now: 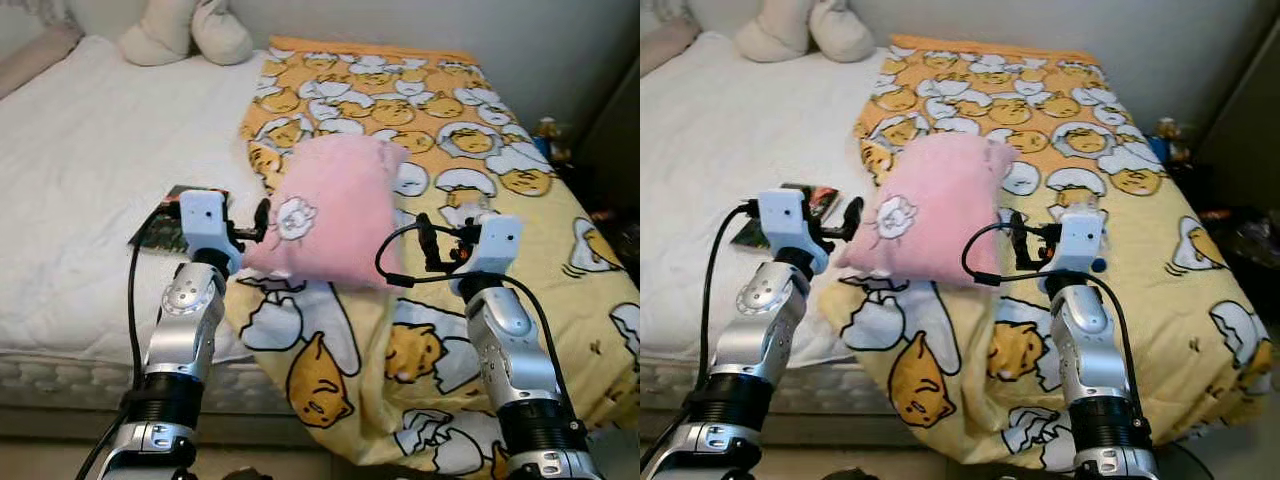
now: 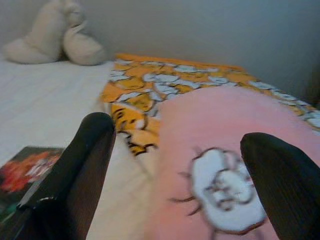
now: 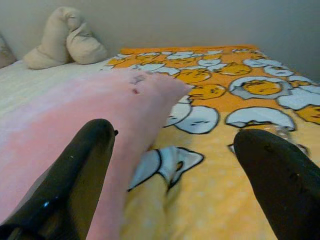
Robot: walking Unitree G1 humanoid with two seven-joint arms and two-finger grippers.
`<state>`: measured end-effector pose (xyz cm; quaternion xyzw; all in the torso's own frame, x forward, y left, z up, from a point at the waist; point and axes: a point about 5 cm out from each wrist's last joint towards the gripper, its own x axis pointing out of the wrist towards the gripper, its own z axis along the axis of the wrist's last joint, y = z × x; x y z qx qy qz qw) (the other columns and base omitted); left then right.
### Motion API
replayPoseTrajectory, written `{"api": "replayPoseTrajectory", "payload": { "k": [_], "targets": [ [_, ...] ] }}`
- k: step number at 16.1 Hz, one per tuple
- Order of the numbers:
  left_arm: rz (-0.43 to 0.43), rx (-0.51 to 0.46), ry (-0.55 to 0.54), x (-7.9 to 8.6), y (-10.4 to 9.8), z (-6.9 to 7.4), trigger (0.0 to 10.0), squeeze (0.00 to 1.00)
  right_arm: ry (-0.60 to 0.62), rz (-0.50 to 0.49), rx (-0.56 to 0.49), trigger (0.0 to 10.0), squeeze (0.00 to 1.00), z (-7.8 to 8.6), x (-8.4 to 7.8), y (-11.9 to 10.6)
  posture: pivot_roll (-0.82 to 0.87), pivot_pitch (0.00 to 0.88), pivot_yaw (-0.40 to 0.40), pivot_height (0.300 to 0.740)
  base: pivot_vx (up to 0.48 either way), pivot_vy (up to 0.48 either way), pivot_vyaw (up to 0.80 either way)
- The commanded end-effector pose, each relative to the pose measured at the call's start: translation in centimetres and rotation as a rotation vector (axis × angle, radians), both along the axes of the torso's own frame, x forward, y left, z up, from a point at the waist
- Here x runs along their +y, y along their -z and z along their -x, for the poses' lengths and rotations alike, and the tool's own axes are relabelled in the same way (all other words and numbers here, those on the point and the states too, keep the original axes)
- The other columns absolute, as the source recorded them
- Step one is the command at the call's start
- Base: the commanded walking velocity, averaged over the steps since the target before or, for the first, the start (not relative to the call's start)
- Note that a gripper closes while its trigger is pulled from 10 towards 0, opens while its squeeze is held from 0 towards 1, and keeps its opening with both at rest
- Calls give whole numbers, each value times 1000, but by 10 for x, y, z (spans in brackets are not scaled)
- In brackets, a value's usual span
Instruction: Clean up the room
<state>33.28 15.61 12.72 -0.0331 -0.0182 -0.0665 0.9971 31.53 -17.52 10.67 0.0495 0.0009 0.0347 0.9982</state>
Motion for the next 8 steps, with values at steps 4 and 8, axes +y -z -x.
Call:
{"api": "replayPoseTrajectory", "payload": {
  "k": [4,8],
  "targets": [
    [20,-28,54,-10,-11,-8,10000,0,37,13,-9,10000,0,2,-6,0,-75,0,35,740,398,269,0],
    [66,-57,42,-4,-24,-14,10000,0,40,-10,-95,10000,0,-6,-13,-30,-85,0,42,740,395,273,0]
  ]
}}
